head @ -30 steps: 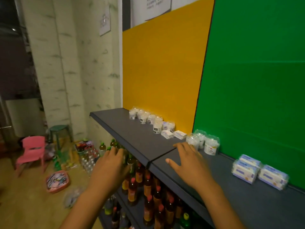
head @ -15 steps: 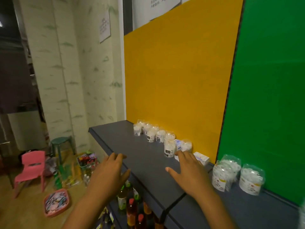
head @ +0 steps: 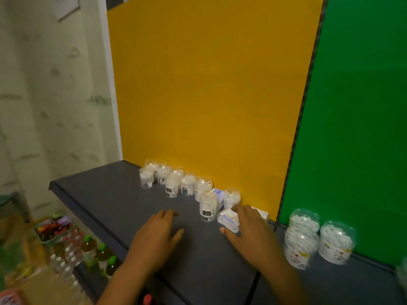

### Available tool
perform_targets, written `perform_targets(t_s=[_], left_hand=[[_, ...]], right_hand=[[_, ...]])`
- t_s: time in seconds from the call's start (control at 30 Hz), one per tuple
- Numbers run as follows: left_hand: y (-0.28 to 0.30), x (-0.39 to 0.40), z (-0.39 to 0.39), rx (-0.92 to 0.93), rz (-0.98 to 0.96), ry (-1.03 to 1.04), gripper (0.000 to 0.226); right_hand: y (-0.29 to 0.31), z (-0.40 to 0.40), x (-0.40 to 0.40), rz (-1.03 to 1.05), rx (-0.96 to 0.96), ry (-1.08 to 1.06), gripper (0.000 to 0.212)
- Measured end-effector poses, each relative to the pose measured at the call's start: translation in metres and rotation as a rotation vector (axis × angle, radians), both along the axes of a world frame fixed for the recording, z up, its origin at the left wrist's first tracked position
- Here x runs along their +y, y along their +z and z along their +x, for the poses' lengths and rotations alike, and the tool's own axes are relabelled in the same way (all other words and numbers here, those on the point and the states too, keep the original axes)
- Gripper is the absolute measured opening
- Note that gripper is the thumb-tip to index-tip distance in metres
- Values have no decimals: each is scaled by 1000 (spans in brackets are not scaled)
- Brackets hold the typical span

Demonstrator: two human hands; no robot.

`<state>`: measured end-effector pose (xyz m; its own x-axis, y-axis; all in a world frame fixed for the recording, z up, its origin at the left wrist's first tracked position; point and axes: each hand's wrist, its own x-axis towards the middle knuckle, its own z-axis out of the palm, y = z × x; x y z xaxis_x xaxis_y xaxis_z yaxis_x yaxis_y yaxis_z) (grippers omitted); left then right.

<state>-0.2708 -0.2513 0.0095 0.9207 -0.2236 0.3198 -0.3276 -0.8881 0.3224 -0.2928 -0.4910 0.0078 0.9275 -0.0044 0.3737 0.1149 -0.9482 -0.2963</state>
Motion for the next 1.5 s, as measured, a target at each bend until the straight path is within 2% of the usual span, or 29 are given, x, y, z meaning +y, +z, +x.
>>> perform_targets(t_s=[0.13, 0.4, 0.57, 0.77, 0.9, 1.07, 1.2, 1.5], left_hand=[[-3, -3, 53, 33, -20, -125, 48], [-7, -20, 134, 72, -112, -339, 62], [-25, -32, 159, 203, -206, -471, 75], [-43, -39, 185, 353, -319, -577, 68], [-49, -37, 192, 416, -420, -610, 64], [-39, -28, 189, 334, -784, -574, 49], [-38, -26, 187, 336, -984, -530, 54], [-43, -27, 190, 329, -1063, -466, 54]], right_hand=[[2, 27, 2, -8, 30, -115, 53], [-2, 79, 7, -40, -45, -288, 54], [-15, 98, 10, 20, -108, -367, 47], [-22, 111, 6, 84, -130, -403, 44], [-25, 116, 6, 178, -164, -425, 41], [-32, 125, 13, 203, -206, -423, 45], [-40, 132, 16, 191, -186, -404, 57], [-47, 151, 23, 218, -198, -481, 62]])
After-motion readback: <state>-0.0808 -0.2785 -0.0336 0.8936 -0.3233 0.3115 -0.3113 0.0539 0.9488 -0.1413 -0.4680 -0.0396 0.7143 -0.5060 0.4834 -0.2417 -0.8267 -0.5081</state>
